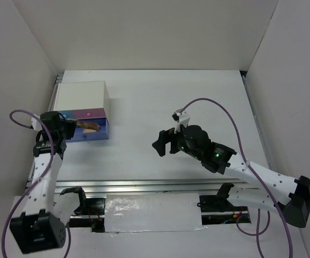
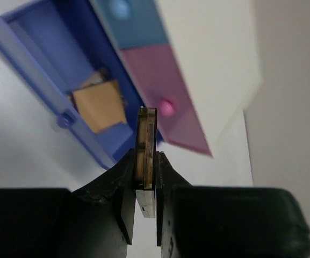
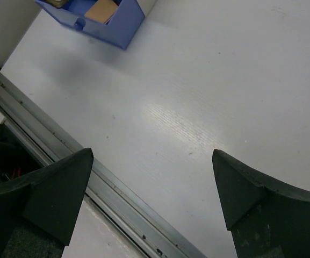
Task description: Organize the makeup
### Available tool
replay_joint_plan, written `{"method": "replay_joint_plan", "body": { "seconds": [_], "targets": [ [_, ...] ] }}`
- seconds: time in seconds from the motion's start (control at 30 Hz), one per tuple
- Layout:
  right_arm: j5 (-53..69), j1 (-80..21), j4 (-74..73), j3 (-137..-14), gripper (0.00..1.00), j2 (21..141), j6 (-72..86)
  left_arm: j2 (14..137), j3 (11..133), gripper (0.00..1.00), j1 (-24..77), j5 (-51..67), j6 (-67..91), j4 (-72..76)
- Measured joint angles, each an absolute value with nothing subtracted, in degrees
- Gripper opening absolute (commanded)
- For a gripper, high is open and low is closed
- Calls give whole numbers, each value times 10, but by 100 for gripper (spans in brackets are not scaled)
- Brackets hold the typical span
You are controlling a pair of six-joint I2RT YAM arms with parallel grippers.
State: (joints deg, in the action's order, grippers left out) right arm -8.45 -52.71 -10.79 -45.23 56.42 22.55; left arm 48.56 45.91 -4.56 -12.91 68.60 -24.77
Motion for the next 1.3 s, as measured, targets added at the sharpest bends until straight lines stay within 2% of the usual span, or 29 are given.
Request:
{"method": "replay_joint_plan", "body": {
  "seconds": [0.07, 0.13, 0.33, 0.43, 0.63, 0.67, 0.73, 0.77, 0.8, 0.83, 0.9, 1.0, 1.07, 1.13, 1.2, 1.23, 1.27, 1.3],
  "targets": [
    [-83, -527, -110, -439, 100, 548, 225, 543, 431, 0, -130, -52, 693, -201],
    [-78, -527, -111, -429, 100, 532, 224, 585, 417, 0, -166, -1, 693, -190],
    [-61, -527, -111, -419, 100, 512, 217, 638, 413, 0, -205, 112, 693, -135],
    [-52, -527, -111, -419, 100, 513, 215, 652, 411, 5, -217, 130, 693, -112],
    [-44, -527, -109, -416, 100, 513, 213, 658, 382, 32, -237, 134, 693, -76],
    [-43, -527, -109, -416, 100, 513, 213, 663, 377, 46, -240, 134, 693, -72],
    [-41, -527, -107, -416, 100, 513, 213, 673, 366, 64, -243, 137, 693, -61],
    [-40, -527, -107, -416, 100, 514, 213, 676, 359, 81, -243, 138, 693, -58],
    [-40, -527, -107, -416, 100, 515, 212, 677, 354, 87, -244, 140, 689, -56],
    [-39, -527, -106, -416, 100, 517, 211, 676, 350, 99, -244, 142, 693, -57],
    [-38, -527, -105, -416, 100, 523, 211, 670, 350, 99, -244, 143, 691, -58],
    [-38, -527, -102, -416, 100, 537, 209, 618, 356, 99, -245, 134, 679, -80],
    [-38, -527, -102, -416, 100, 545, 208, 570, 373, 90, -244, 117, 670, -97],
    [-37, -527, -100, -415, 100, 550, 208, 516, 396, 63, -244, 99, 656, -110],
    [-38, -527, -95, -412, 100, 551, 207, 459, 399, 19, -245, 81, 641, -117],
    [-38, -527, -94, -411, 100, 552, 207, 442, 394, 7, -244, 74, 641, -123],
    [-39, -527, -93, -410, 100, 552, 207, 416, 378, 0, -244, 68, 634, -119],
    [-39, -527, -92, -408, 100, 553, 207, 394, 357, 0, -244, 65, 634, -119]
  ]
}}
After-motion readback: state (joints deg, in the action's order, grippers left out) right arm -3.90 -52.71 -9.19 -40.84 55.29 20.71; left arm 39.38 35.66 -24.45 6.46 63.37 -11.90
